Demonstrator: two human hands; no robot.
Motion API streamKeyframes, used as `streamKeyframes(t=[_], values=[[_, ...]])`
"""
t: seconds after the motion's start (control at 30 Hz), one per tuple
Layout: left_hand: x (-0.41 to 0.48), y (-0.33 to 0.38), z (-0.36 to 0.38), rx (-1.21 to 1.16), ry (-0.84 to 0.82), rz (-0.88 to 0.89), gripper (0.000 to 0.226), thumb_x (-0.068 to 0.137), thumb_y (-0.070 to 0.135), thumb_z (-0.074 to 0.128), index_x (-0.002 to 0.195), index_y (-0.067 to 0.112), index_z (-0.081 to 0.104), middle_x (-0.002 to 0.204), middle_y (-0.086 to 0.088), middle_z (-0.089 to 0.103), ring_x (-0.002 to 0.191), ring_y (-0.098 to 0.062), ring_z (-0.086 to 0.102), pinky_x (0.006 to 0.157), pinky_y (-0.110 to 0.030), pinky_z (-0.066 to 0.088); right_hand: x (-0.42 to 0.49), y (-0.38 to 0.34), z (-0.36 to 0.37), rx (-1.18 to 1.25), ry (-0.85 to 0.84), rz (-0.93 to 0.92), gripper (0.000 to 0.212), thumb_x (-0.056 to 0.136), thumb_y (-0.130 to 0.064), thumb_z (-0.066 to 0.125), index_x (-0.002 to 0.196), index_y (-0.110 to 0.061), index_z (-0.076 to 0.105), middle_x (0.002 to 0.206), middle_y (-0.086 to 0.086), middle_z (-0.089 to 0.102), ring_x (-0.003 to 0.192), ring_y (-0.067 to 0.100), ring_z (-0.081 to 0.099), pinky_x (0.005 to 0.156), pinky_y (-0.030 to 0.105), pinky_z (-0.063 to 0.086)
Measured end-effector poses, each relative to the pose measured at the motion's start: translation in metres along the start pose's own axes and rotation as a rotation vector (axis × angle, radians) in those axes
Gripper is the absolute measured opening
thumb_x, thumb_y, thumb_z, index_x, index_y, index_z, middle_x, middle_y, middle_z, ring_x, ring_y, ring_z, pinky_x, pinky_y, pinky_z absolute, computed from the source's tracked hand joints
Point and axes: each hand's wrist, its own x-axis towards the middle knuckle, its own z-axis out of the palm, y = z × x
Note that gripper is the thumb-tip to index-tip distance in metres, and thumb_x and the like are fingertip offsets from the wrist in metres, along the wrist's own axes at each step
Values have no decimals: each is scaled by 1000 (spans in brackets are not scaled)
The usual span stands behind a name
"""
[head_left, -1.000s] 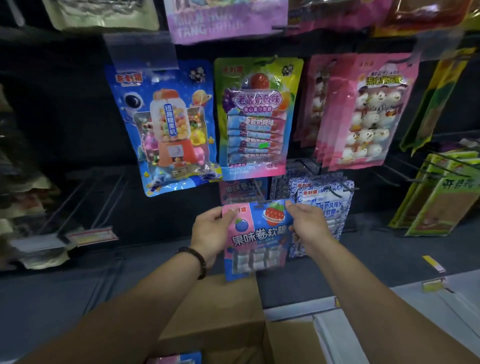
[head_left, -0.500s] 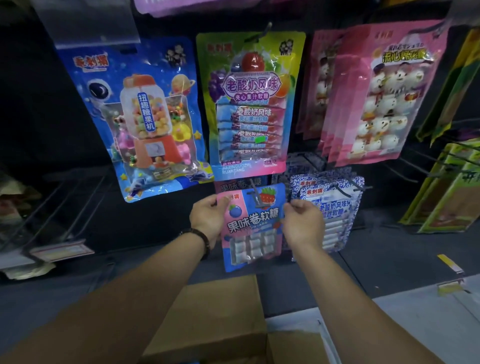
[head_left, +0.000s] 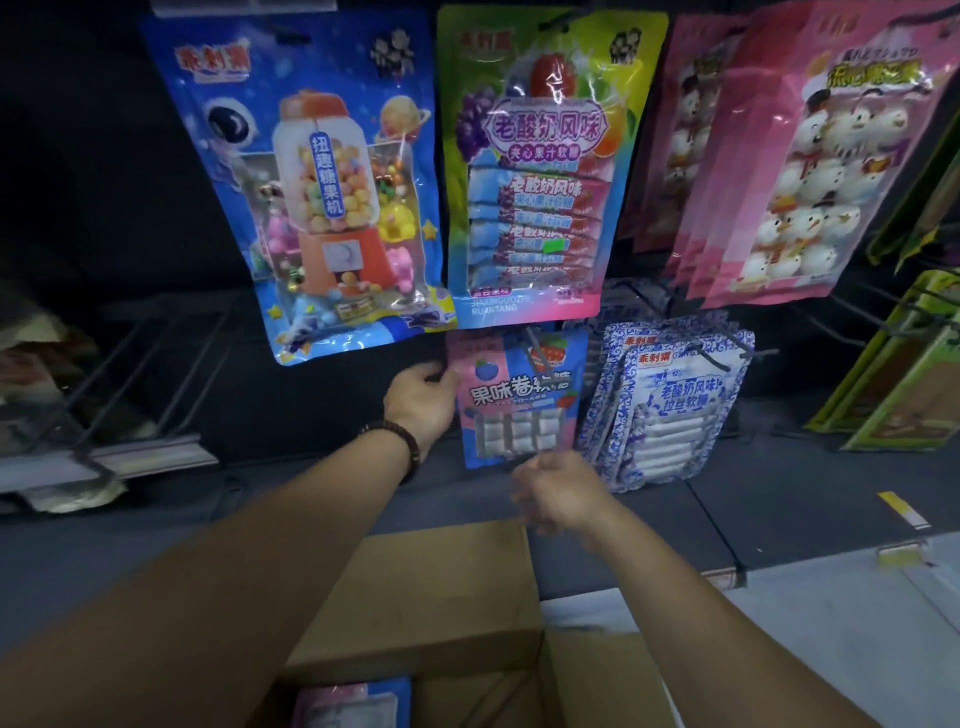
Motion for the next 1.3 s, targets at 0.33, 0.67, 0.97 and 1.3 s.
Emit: streamKeyframes(t=[0.33, 0.67, 0.97, 1.3], values=[[-152, -40, -147, 997, -514, 310, 20, 100, 38, 66, 112, 28, 78, 111, 7, 76, 108, -15, 68, 87, -25, 45, -55, -15, 96, -170, -114, -153, 19, 103, -24, 63, 86, -21, 71, 92, 9, 79, 69, 22, 69, 56, 28, 48], [-205, -79, -233, 1202, -918, 16, 43, 106, 55, 51, 134, 24, 64, 128, 3, 69, 114, -17, 65, 103, -42, 52, -75, 195, 239, -170, -164, 277, 14, 86, -19, 68, 78, -25, 78, 79, 5, 77, 71, 23, 69, 64, 35, 52], [-190, -104, -240, 1272, -937, 9, 44, 107, 52, 50, 140, 25, 60, 134, -1, 67, 114, -21, 64, 97, -36, 53, -82, 252, 277, -532, -311, 479, 68, 83, -61, 77, 126, -8, 69, 124, 19, 73, 109, 35, 73, 96, 45, 60], [-190, -94, -236, 1269, -933, -5, 48, 110, 46, 45, 139, 12, 61, 140, -8, 64, 125, -28, 61, 106, -41, 51, -88, 220, 295, -266, -154, 610, 49, 78, -22, 90, 118, -1, 72, 112, 13, 76, 95, 27, 75, 79, 36, 62]])
